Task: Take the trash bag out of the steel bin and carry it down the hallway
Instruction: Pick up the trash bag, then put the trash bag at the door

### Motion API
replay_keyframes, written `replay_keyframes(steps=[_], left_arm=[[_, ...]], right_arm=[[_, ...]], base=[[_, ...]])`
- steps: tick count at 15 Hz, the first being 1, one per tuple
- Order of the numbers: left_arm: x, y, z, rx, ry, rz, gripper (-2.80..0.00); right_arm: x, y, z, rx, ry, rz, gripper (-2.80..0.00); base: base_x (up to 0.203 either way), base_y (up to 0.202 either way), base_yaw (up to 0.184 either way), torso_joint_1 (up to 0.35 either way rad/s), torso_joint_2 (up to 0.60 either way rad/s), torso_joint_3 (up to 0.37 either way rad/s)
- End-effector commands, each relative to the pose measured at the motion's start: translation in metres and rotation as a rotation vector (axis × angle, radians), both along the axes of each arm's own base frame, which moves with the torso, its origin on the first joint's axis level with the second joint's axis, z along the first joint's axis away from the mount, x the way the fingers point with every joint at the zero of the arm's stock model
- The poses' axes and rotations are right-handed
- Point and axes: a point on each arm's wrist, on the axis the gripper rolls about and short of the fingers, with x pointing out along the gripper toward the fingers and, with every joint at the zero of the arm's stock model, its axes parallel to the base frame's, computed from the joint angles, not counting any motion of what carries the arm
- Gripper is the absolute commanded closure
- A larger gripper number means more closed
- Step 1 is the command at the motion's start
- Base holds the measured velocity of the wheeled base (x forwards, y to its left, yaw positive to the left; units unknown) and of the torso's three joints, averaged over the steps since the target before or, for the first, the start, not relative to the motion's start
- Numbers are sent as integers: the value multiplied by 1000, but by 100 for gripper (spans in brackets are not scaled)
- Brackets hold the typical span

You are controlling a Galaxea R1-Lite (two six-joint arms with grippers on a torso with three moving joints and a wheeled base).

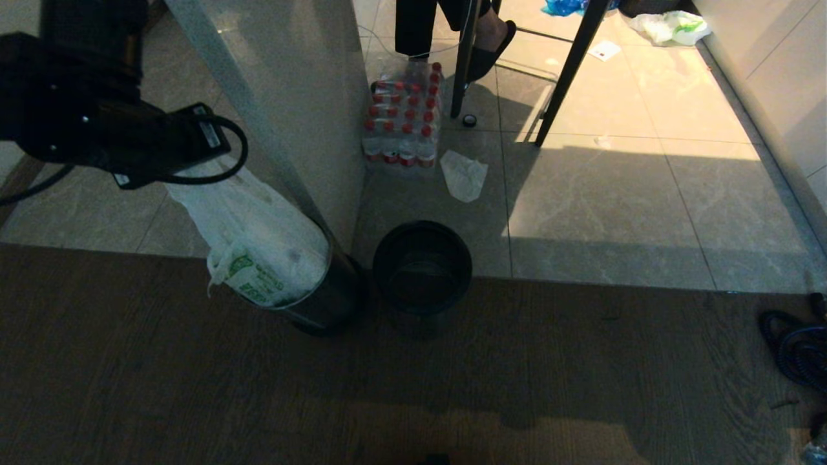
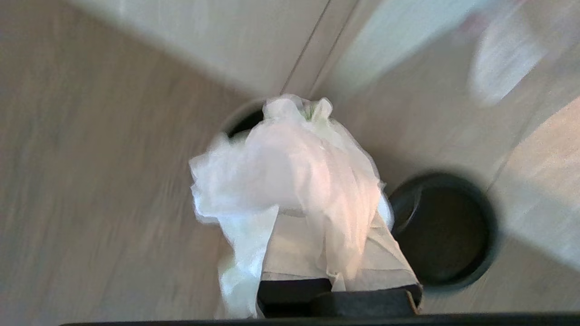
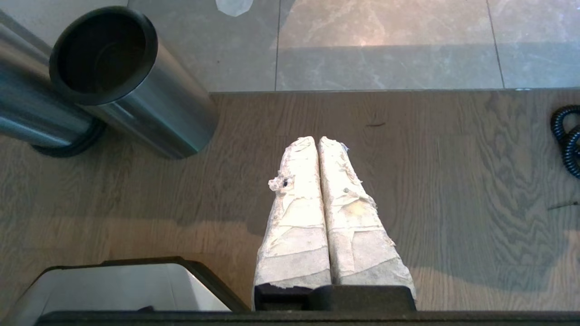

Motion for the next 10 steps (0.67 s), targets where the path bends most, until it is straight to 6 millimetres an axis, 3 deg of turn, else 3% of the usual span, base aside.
replay_keyframes(steps=[1,7,10], left_arm=[[-14,-1,24,8,-70,-13,0],[-30,1,33,57,-56,10,0],[-53,2,45,45,-96,-11,0]], right_arm=[[0,0,0,0,-1,1,0],[0,0,0,0,-1,0,0],[0,0,0,0,-1,0,0]], base=[[0,0,0,0,0,0],[0,0,0,0,0,0],[0,0,0,0,0,0]])
